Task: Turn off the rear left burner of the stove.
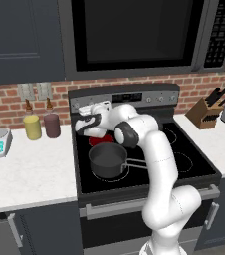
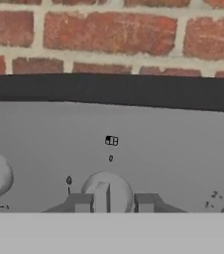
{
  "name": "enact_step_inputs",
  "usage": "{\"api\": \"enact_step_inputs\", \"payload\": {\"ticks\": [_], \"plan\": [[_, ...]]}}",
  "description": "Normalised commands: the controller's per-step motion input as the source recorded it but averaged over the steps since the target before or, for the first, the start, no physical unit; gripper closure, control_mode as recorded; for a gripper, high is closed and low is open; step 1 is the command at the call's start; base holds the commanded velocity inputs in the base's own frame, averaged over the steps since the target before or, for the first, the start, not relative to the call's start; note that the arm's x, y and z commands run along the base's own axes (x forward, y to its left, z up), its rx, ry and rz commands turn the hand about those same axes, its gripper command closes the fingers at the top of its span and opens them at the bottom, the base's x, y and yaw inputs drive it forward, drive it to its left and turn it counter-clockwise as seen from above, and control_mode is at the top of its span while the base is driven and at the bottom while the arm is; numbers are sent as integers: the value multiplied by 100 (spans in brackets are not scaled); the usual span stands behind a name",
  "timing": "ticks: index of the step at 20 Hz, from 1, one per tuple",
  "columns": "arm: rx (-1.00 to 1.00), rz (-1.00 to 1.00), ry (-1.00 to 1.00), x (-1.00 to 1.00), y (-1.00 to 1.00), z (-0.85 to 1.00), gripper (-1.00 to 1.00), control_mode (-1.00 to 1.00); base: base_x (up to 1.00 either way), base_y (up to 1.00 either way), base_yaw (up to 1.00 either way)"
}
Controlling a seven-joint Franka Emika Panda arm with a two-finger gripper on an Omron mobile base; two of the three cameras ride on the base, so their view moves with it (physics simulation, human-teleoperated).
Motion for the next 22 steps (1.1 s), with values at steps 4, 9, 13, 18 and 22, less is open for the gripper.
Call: {"api": "enact_step_inputs", "payload": {"ticks": [4,9,13,18,22], "plan": [[34,-3,8,26,-12,42,100,-100,0,0,0],[38,-3,6,28,-14,43,100,-100,0,0,0],[40,-3,5,34,-17,45,100,-100,0,0,0],[39,-3,3,44,-19,52,100,-100,0,0,0],[38,-5,3,54,-17,66,100,-100,0,0,0]]}}
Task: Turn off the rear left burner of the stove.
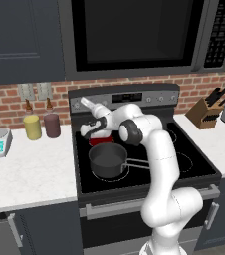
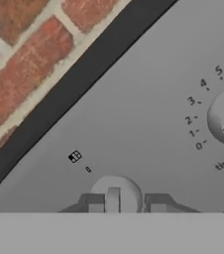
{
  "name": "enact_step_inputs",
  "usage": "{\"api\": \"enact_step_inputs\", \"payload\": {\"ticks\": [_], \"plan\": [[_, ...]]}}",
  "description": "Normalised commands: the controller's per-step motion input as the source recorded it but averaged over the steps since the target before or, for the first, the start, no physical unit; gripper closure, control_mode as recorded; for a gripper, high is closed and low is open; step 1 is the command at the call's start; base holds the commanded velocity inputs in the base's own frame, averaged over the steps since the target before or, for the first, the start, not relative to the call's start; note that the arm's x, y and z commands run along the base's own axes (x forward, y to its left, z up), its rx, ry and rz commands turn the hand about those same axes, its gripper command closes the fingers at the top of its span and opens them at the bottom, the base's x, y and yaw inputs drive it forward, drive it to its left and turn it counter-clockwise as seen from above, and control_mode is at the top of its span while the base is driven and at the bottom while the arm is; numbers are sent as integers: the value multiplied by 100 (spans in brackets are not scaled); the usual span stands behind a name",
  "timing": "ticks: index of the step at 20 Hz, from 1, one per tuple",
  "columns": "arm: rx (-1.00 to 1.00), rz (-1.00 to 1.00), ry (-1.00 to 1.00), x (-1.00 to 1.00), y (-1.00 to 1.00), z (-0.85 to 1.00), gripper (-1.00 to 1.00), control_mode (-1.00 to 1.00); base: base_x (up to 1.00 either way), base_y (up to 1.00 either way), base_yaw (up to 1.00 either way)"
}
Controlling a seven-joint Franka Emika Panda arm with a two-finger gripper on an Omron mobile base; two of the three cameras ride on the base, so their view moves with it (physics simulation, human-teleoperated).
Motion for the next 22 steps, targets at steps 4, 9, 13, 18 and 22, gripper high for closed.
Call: {"api": "enact_step_inputs", "payload": {"ticks": [4,9,13,18,22], "plan": [[40,-8,6,56,-14,77,100,-100,0,0,0],[42,-12,13,59,-11,80,100,-100,0,0,0],[47,-15,15,55,-12,75,100,-100,0,0,0],[51,-17,16,55,-10,70,100,-100,0,0,0],[54,-17,17,54,-7,71,100,-100,0,0,0]]}}
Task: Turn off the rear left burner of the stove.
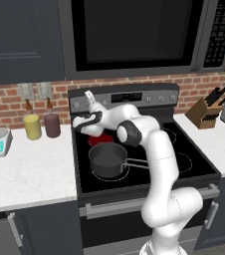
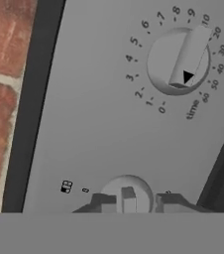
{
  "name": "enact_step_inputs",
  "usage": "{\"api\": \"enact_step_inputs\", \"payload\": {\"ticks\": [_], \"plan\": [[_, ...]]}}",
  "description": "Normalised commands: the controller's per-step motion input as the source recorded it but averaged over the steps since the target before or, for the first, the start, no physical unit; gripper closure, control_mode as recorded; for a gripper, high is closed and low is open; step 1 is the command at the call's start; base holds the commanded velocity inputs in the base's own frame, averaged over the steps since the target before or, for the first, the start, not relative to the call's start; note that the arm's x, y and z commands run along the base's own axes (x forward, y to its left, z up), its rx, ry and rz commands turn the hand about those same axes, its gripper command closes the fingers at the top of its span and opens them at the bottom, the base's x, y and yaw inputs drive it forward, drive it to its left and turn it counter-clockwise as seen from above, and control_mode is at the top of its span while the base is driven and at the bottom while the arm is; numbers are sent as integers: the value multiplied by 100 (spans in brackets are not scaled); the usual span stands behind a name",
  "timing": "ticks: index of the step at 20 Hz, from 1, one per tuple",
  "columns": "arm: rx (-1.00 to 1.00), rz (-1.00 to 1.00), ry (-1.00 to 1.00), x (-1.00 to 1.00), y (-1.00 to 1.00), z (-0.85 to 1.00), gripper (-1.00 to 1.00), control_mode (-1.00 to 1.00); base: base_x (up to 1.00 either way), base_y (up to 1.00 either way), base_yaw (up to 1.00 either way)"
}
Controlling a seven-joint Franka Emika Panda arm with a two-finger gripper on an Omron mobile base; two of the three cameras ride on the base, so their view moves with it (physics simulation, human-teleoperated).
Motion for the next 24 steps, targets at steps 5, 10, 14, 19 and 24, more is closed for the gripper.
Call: {"api": "enact_step_inputs", "payload": {"ticks": [5,10,14,19,24], "plan": [[60,-18,18,41,-5,75,100,-100,0,0,0],[68,-22,11,7,-6,62,100,-100,0,0,0],[76,-21,5,0,-15,61,100,-100,0,0,0],[83,-22,1,0,-28,63,100,-100,0,0,0],[88,-23,1,0,-30,66,100,-100,0,0,0]]}}
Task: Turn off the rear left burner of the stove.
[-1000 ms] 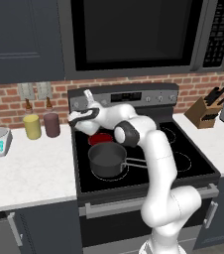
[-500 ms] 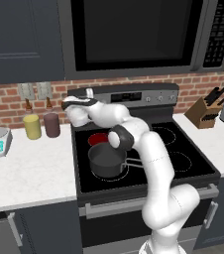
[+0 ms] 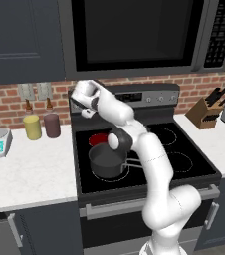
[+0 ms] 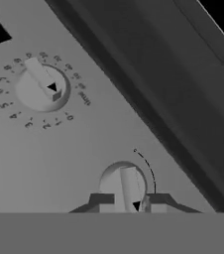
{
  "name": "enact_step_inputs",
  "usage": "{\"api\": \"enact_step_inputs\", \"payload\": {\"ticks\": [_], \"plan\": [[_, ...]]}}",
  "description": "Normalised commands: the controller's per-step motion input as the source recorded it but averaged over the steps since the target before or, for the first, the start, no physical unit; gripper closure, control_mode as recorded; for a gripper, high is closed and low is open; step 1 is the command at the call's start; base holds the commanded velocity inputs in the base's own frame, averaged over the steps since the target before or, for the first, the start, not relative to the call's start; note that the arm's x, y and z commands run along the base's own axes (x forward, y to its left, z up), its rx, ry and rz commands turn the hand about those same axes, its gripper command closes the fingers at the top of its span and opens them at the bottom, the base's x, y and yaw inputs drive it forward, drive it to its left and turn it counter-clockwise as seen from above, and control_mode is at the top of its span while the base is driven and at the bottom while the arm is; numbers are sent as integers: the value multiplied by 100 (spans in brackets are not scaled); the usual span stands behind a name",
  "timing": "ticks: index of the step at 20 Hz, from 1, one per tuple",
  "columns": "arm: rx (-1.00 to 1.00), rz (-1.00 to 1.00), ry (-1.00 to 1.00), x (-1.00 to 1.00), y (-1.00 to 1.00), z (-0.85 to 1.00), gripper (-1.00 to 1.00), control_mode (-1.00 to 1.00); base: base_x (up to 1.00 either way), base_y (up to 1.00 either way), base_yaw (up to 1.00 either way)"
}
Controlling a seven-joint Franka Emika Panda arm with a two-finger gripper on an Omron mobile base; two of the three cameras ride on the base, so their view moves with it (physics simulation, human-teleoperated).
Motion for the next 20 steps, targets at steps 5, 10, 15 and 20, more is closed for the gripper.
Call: {"api": "enact_step_inputs", "payload": {"ticks": [5,10,15,20], "plan": [[89,-21,0,0,-34,68,100,-100,0,0,0],[92,-21,0,0,-34,60,100,-100,0,0,0],[90,-23,0,0,-29,46,100,-100,0,0,0],[80,-25,0,0,-26,39,100,-100,0,0,0]]}}
